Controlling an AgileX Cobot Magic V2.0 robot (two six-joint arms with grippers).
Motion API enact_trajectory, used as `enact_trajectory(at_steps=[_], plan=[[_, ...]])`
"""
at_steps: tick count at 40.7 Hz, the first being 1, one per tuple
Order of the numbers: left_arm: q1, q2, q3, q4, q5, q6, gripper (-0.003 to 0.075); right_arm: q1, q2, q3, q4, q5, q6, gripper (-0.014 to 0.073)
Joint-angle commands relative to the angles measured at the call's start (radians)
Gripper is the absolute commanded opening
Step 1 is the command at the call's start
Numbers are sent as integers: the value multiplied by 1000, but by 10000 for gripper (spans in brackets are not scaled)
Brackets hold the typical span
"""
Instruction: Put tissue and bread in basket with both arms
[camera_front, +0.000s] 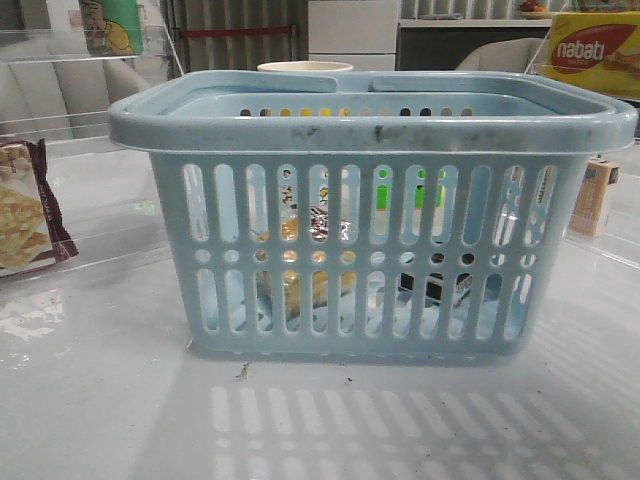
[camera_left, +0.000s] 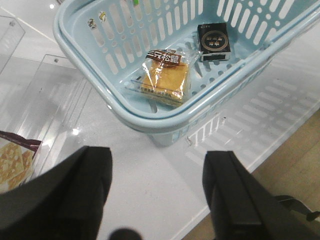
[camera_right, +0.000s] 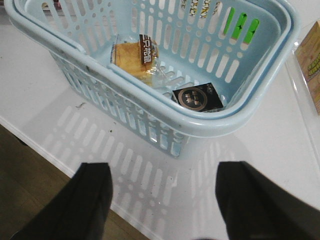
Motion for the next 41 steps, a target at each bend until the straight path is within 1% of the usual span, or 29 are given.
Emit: enact_trajectory(at_steps=[1,8,15,20,27,31,34,36,41], plan=[[-5,-117,59,-3,-105,-36,454,-2,-5,-28,-9,-69,-4,547],[-5,-290,206,-16,-141,-54,454,-2,-5,-28,-9,-61,-4,547],[-5,-405,321,-20,-198,-76,454,-2,-11,-28,-9,-43,-5,547],[-5,-438,370,-23,-239,-76,454,-2,-53,-16,-9,-30,-5,547],[-5,-439,386,-23,-239,-76,454,-2,-178,67,-9,-39,-5,547],[-5,-439,386,-23,-251,-76,454,-2,-239,117,-36,-35,-5,545],[-5,-439,386,-23,-259,-76,449,-2,-268,146,-45,-25,-5,510],[-5,-439,386,-23,-259,-76,427,-2,-277,155,-45,-17,-5,462],[-5,-439,386,-19,-259,-76,328,-2,-276,167,-45,9,-5,291]])
